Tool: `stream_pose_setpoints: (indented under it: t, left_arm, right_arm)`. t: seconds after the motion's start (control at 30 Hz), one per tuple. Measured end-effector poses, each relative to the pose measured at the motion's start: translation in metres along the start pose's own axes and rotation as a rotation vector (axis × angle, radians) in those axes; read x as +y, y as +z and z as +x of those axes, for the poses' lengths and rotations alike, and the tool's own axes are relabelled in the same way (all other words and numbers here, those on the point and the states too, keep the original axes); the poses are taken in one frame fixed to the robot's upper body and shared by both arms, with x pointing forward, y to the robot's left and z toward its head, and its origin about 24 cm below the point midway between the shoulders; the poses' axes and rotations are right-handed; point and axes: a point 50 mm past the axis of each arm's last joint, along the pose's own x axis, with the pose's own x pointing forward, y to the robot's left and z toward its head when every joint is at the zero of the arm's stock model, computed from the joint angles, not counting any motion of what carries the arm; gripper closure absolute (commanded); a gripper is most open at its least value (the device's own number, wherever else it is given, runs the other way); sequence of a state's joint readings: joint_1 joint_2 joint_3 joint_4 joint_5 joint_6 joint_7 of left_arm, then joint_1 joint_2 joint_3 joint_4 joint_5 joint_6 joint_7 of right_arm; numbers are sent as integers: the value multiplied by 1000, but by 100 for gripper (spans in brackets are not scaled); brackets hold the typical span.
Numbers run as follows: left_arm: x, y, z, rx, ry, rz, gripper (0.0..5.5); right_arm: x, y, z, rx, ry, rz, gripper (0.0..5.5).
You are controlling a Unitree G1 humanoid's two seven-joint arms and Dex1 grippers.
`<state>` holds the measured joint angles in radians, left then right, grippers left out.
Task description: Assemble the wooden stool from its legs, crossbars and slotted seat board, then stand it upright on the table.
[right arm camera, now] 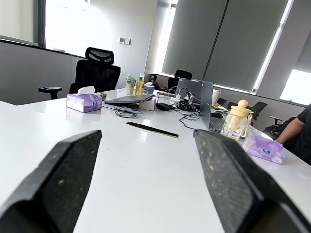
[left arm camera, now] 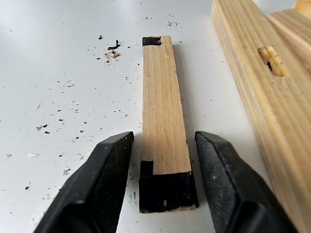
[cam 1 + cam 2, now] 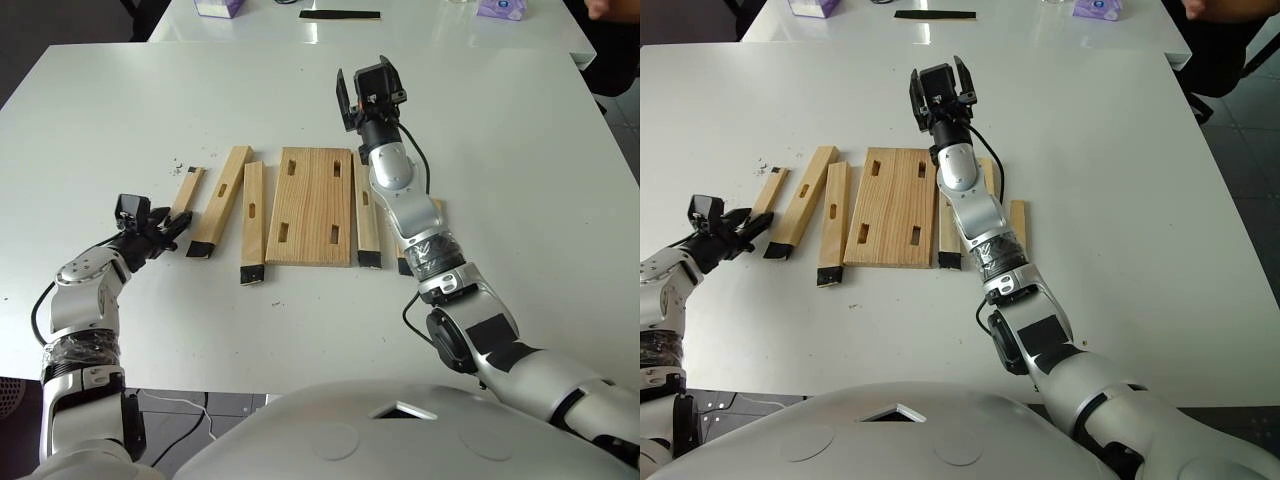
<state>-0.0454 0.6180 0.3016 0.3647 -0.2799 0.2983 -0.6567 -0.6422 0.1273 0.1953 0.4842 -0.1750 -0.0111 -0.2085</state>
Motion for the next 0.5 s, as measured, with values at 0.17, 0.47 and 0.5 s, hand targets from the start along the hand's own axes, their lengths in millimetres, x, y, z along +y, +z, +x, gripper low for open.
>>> stream_pose_setpoints:
  t: [0.17,0.47,0.5]
  left_arm:
    - [-1,0,0,8,0,-10,416]
    - [-1,1,0,12,11,-11,416]
    - [-2,1,0,10,15,-11,416]
  right_arm:
    - [1,0,0,1,3,-2,199]
    - [2,0,0,0,10,-4,199]
    - [2,0,0,0,11,-4,199]
